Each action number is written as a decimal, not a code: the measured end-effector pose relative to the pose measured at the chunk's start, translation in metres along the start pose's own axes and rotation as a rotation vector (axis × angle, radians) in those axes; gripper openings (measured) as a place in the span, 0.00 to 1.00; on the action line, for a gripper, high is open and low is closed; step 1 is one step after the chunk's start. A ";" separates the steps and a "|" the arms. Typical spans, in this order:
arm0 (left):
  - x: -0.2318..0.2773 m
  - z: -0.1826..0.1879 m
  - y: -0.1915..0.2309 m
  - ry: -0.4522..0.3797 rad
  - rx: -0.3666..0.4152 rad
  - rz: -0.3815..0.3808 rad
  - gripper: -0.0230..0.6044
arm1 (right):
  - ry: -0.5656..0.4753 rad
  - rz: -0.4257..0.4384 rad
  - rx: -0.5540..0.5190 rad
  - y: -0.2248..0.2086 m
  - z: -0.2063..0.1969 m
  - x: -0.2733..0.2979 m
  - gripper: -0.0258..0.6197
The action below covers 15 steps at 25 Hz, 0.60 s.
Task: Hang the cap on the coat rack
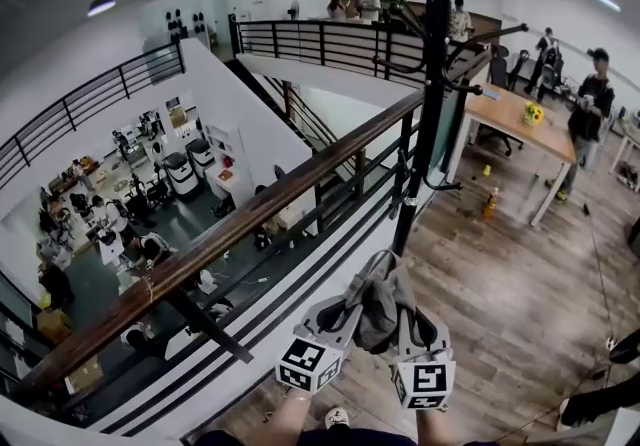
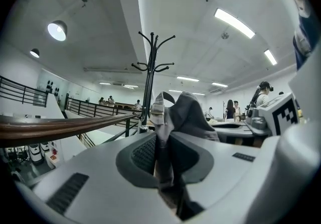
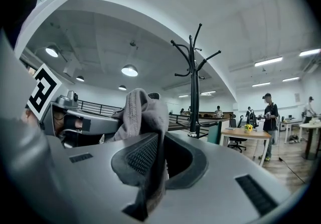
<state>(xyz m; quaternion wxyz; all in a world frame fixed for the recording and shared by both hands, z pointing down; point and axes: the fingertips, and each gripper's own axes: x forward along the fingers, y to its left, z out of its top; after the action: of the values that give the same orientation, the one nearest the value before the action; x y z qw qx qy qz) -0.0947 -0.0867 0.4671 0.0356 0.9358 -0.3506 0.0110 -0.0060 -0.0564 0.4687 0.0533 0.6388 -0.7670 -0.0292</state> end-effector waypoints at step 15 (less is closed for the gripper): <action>0.048 0.006 0.027 -0.003 0.011 -0.049 0.11 | -0.019 -0.042 0.025 -0.027 -0.001 0.047 0.10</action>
<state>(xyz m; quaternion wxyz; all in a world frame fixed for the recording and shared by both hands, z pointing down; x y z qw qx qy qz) -0.0762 -0.1395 0.4646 0.0302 0.9444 -0.3274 0.0105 0.0124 -0.1073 0.4686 0.0377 0.6549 -0.7543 -0.0266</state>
